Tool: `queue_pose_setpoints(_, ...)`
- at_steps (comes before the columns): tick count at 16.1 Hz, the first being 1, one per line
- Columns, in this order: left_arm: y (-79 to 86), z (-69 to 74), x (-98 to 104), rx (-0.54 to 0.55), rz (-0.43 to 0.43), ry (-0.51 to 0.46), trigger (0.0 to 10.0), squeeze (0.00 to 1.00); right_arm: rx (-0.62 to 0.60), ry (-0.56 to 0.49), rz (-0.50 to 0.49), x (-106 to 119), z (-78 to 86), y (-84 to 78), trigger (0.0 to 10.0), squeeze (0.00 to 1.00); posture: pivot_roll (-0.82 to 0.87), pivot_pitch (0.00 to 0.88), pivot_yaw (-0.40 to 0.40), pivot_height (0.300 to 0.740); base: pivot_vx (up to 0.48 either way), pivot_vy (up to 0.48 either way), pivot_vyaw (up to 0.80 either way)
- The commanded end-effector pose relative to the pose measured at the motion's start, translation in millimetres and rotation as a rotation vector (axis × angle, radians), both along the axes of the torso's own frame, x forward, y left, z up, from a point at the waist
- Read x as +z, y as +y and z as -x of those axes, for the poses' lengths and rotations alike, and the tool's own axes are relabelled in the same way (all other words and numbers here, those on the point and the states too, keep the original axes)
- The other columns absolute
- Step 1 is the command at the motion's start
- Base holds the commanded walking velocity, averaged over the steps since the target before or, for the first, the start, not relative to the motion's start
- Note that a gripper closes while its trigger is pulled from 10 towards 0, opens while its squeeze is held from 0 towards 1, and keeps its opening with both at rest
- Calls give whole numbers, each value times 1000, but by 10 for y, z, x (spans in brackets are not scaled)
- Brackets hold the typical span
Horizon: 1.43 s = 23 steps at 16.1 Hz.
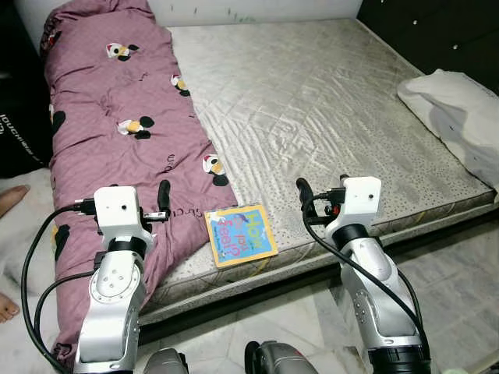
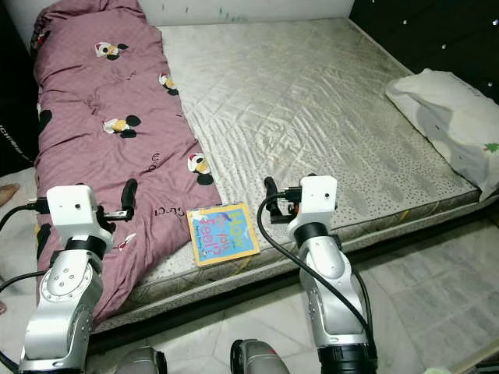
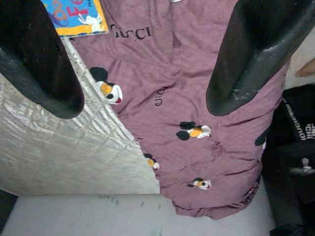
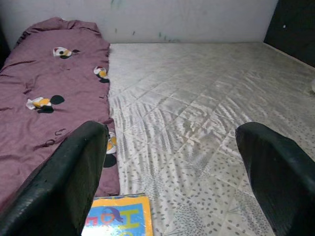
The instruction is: Clean up the room
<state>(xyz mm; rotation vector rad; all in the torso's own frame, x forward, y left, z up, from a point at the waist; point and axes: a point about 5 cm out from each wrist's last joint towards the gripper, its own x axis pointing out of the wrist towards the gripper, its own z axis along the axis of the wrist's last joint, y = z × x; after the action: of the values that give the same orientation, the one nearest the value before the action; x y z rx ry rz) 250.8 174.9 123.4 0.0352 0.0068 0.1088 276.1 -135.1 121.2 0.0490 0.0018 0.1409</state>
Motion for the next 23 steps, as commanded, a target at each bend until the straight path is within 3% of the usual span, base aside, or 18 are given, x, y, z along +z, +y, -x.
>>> queue_pose_setpoints(1,-6,24,7,2,-10,-5,10000,0,9,-13,1,33,-1,5,10000,0,14,113,-94,707,0,0,0)
queue_pose_setpoints(8,-57,-4,15,-11,8,-12,10000,0,22,-13,-17,34,5,24,10000,0,10,103,-92,636,0,0,0)
queue_pose_setpoints(23,-83,30,34,-55,37,-30,10000,0,46,-8,-2,29,-21,44,10000,0,17,98,-108,636,35,0,0)
